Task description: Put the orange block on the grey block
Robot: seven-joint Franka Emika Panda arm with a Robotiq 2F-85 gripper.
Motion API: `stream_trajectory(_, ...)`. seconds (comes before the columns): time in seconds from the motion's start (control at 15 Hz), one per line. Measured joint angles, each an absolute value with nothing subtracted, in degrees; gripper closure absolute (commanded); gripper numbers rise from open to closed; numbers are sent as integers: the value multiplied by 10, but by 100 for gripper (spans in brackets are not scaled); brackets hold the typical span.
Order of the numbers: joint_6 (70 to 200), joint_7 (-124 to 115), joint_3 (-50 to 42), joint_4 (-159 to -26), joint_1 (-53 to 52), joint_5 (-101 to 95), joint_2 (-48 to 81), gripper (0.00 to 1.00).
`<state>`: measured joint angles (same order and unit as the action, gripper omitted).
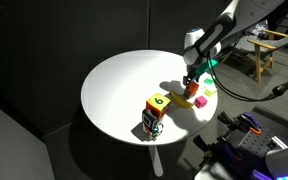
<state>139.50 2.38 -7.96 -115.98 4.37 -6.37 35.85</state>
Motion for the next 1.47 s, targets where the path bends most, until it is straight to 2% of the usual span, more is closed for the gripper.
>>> stream_trajectory(0.6,1424,63,-69,-1188,51,-64,336,0)
stream_trajectory(1.47,1469,153,-22,-1305,93,-31,219,0)
